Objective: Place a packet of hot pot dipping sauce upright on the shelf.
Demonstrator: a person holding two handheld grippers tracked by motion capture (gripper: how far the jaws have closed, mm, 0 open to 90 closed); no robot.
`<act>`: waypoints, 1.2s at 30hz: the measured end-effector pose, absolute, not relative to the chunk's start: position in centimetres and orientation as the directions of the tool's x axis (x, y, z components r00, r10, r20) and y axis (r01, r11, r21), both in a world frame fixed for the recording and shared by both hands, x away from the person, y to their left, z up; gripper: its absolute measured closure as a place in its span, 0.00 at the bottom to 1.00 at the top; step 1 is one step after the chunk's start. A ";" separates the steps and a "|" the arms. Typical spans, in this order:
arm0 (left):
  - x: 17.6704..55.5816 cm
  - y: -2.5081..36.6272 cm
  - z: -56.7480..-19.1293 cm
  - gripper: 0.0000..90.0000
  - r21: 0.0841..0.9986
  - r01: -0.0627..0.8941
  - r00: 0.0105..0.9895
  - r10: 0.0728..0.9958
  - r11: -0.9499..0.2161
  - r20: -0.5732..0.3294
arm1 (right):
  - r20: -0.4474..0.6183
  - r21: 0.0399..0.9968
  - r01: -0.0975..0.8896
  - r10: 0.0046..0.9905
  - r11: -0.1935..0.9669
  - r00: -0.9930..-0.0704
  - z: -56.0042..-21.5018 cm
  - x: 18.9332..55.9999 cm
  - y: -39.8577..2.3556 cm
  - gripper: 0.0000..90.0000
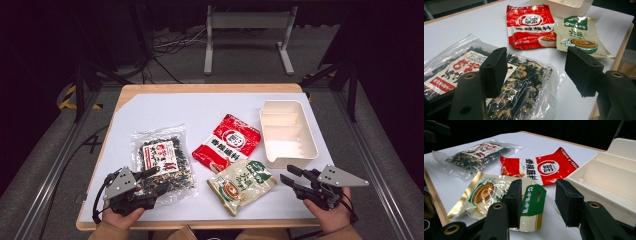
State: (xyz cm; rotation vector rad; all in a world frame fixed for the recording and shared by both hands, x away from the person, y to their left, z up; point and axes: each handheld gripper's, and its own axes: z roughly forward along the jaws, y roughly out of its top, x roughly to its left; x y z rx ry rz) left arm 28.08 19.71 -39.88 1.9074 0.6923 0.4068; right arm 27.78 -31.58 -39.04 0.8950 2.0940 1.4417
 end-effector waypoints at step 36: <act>28.3 19.4 -40.1 0.38 0.889 0.299 0.784 0.620 -0.347 -0.022 | 0.057 0.775 0.499 0.744 0.388 -0.666 -39.5 30.3 -30.7 0.56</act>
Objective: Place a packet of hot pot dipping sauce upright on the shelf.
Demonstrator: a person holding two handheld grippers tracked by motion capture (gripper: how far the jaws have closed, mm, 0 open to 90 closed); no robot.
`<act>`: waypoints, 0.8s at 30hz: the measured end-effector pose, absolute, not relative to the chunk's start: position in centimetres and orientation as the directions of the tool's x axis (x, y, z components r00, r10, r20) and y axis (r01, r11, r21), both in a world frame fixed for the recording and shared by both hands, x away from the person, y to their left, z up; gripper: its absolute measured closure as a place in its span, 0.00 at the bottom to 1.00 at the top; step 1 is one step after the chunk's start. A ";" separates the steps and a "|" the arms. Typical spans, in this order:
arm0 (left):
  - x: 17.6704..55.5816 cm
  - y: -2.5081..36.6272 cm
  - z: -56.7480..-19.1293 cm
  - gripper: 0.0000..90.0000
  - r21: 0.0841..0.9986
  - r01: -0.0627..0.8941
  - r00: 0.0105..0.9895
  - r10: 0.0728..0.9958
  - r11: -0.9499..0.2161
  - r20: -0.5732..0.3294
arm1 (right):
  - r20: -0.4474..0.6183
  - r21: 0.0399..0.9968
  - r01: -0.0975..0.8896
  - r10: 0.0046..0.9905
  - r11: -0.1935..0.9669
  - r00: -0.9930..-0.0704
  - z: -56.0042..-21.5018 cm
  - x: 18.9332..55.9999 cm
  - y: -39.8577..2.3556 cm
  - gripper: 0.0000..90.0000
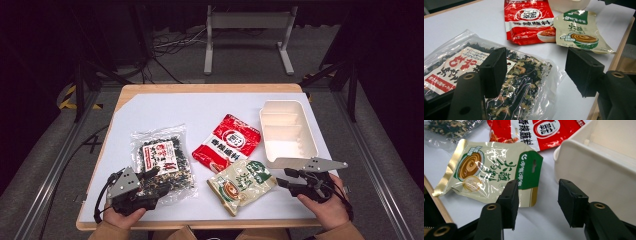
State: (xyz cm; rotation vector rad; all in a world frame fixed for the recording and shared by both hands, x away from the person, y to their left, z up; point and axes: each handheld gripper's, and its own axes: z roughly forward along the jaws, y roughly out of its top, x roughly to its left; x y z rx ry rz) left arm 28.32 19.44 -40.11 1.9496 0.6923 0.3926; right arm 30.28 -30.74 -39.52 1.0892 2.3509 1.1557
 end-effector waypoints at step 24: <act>28.6 18.9 -40.6 0.37 0.870 0.324 0.784 0.621 -0.371 -0.028 | 0.129 0.702 0.571 0.712 0.426 -0.690 -42.6 32.5 -29.2 0.52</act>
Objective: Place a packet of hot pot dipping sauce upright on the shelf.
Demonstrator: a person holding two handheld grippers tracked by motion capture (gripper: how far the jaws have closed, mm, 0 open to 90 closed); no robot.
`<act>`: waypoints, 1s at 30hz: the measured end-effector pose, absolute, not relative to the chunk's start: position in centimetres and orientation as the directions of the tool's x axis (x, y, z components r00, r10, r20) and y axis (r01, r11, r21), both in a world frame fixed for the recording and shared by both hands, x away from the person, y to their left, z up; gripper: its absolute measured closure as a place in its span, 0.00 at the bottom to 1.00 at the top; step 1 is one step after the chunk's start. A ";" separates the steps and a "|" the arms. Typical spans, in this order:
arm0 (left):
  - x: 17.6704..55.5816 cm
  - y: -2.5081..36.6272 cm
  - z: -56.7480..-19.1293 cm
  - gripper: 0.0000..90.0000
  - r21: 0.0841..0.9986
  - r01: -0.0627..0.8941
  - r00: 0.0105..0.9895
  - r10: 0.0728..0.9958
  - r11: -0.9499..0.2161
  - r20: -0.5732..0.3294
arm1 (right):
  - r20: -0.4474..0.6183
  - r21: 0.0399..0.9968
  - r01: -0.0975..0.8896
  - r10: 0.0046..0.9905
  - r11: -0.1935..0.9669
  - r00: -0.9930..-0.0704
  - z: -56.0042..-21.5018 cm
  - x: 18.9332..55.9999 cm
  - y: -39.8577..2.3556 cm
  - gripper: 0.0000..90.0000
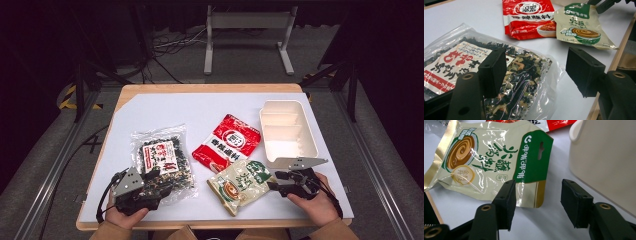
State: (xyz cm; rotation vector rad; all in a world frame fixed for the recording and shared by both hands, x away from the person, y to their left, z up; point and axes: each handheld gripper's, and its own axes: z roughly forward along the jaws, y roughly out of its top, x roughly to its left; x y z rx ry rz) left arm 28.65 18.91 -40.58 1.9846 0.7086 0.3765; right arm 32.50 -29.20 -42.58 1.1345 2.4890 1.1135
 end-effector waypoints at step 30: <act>28.6 18.7 -40.7 0.37 0.865 0.333 0.785 0.619 -0.376 -0.034 | 0.216 0.672 0.589 0.642 0.449 -0.736 -43.1 33.7 -26.8 0.59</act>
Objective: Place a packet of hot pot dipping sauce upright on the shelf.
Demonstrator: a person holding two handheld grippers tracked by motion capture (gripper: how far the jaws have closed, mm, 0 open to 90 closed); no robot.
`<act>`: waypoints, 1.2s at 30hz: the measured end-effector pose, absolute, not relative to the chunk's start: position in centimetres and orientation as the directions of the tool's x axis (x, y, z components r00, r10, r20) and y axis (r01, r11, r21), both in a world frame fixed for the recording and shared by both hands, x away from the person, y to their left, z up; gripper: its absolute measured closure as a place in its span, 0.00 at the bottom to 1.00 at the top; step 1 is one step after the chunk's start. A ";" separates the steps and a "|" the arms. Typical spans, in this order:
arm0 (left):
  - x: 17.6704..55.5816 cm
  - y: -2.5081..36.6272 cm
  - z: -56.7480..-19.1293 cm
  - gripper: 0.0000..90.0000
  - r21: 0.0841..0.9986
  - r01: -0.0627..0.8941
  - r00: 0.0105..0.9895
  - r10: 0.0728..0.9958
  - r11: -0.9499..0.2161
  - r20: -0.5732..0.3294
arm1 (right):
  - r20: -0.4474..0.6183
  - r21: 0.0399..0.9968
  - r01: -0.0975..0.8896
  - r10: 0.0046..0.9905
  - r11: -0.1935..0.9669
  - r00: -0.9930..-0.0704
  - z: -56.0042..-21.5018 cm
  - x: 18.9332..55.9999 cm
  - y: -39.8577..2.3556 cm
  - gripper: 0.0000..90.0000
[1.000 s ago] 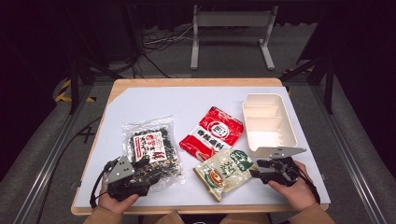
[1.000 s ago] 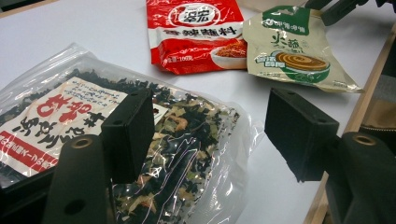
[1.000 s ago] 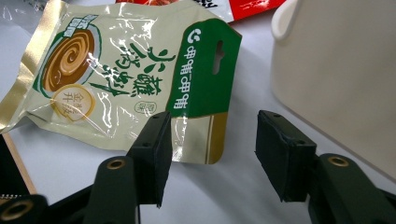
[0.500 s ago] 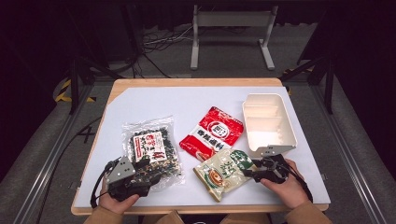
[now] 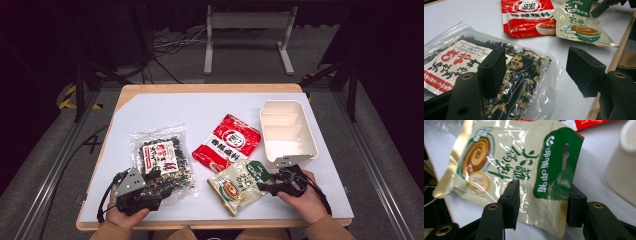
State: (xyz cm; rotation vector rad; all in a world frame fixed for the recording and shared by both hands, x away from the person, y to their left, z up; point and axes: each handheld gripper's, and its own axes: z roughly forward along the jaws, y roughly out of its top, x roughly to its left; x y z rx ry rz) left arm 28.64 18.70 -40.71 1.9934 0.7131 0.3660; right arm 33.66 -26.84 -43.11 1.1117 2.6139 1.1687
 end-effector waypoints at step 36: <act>28.7 18.6 -40.7 0.37 0.862 0.328 0.786 0.618 -0.385 -0.023 | 0.187 0.669 0.518 0.553 0.534 -0.812 -43.7 34.0 -25.0 0.98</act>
